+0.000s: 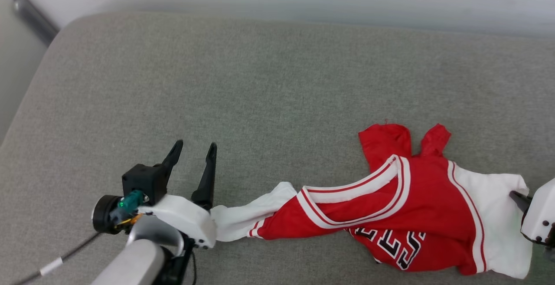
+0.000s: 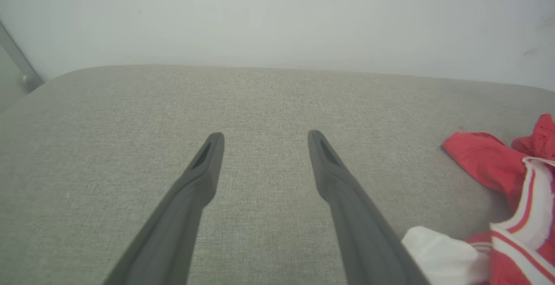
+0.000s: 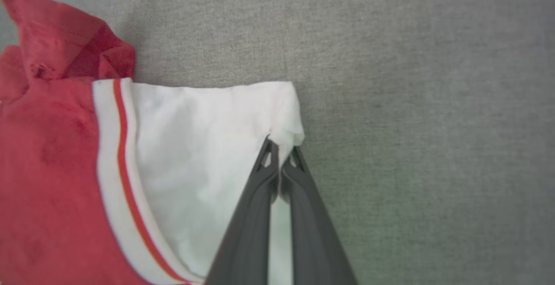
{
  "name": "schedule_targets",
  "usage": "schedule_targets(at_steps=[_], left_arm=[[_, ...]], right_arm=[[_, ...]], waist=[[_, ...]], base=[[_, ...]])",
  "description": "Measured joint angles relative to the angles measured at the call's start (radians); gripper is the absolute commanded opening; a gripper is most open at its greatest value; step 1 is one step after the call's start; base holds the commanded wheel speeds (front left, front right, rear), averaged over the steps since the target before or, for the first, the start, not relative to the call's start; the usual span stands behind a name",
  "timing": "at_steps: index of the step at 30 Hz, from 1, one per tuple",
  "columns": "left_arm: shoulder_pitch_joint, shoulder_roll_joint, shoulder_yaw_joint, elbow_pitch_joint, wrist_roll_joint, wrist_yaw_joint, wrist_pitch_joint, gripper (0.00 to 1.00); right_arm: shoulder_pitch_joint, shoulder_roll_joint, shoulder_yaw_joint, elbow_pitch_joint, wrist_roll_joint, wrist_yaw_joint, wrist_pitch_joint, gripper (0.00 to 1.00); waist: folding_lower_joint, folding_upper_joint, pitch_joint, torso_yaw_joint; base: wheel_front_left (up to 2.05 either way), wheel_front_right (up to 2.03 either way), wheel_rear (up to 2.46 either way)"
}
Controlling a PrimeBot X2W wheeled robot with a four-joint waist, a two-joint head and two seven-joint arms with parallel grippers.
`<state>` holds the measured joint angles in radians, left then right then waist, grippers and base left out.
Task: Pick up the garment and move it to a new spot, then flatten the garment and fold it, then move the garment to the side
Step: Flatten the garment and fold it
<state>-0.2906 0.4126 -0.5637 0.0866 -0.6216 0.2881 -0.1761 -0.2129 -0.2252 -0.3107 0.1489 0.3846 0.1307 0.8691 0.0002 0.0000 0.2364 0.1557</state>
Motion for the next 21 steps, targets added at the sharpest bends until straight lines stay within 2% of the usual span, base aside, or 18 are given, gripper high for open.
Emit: schedule_targets(at_steps=[7,10,14,21], left_arm=[[0.043,0.156,-0.018,0.012,-0.153,-0.108,0.331,1.00],[0.058,0.215,-0.025,-0.001,-0.215,-0.132,0.464,1.00],[0.082,0.249,-0.022,-0.028,-0.296,-0.141,0.575,1.00],[0.070,0.272,-0.052,-0.024,-0.324,-0.147,0.694,1.00]], right_arm=[[0.058,0.018,0.062,-0.088,-0.008,0.000,-0.038,0.00],[0.083,0.033,0.080,-0.111,-0.007,0.000,-0.032,0.00],[0.099,0.049,0.096,-0.138,-0.007,0.000,-0.031,0.00],[0.104,0.062,0.127,-0.166,0.002,0.000,-0.035,0.00]], waist=[[-0.0001,0.0000,-0.078,-0.041],[-0.0001,0.0000,-0.104,-0.068],[-0.0001,0.0000,-0.124,-0.106],[-0.0001,0.0000,-0.102,-0.153]], base=[[0.00,0.00,0.00],[0.00,0.00,0.00],[0.00,0.00,0.00],[0.00,0.00,0.00]])
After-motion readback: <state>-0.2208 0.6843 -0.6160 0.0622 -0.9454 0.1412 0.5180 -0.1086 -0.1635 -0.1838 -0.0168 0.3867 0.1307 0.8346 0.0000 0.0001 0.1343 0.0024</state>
